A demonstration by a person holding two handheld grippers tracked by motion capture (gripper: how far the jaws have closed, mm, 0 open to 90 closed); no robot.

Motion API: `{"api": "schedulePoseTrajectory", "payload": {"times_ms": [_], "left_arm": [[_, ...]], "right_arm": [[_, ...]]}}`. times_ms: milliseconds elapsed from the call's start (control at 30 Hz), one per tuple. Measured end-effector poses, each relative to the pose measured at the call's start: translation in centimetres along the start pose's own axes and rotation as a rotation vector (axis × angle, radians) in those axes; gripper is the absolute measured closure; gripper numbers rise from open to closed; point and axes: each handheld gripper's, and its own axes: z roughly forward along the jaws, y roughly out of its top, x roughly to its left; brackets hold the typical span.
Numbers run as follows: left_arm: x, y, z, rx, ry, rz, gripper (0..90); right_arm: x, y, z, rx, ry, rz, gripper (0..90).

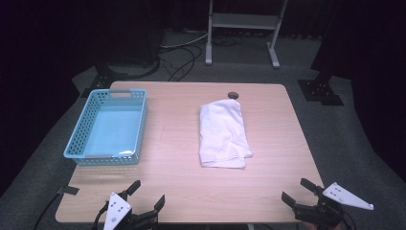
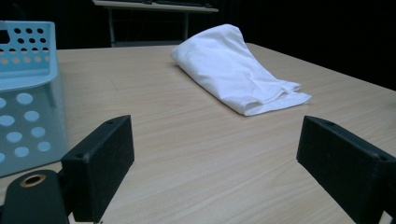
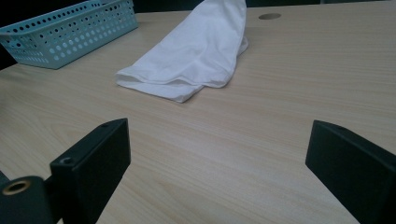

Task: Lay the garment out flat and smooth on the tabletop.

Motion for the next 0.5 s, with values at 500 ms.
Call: {"api": "schedulePoseTrajectory", "payload": {"times_ms": [500], "left_arm": [[0.2, 0.2, -0.1, -0.027, 0.008, -0.026, 10.5]], "right_arm": [[1.5, 1.7, 2.6, 0.041, 0.047, -0.026, 6.1]]}}
